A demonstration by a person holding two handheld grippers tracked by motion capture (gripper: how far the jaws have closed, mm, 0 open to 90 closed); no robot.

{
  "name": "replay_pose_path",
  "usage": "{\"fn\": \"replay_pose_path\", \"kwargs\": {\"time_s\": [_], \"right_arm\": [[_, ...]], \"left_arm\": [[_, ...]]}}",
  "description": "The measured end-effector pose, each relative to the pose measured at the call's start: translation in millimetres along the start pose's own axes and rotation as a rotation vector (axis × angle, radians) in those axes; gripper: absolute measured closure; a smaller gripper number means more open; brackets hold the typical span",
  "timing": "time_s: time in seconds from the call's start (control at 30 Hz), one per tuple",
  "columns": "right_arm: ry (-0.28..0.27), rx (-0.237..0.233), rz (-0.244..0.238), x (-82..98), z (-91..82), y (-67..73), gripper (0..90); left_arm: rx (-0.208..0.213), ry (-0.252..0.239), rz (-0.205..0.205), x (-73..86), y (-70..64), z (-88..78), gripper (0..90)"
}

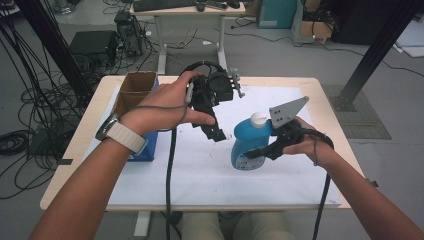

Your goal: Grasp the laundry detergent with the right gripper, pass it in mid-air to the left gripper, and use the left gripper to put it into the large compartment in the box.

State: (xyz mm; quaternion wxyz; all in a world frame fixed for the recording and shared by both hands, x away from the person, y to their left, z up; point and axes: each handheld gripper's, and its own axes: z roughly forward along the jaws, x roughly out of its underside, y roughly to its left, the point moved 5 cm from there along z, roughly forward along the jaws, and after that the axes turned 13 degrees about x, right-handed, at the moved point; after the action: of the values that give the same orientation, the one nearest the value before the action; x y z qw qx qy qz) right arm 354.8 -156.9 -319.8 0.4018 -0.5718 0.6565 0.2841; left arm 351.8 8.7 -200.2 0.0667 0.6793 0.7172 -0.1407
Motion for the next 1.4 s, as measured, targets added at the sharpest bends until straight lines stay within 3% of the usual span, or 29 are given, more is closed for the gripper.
{"fn": "replay_pose_path", "kwargs": {"time_s": [0.73, 1.4], "right_arm": [[0.029, 0.003, -0.035, -11.6, 18.2, -0.2, 43.3], [0.053, 0.006, -0.032, -14.5, 32.2, 0.7, 43.3]], "left_arm": [[0.009, -0.018, 0.012, -10.5, 0.2, 2.9, 4.3], [0.022, -0.027, 0.016, -19.9, 2.7, 9.9, 4.5]]}}
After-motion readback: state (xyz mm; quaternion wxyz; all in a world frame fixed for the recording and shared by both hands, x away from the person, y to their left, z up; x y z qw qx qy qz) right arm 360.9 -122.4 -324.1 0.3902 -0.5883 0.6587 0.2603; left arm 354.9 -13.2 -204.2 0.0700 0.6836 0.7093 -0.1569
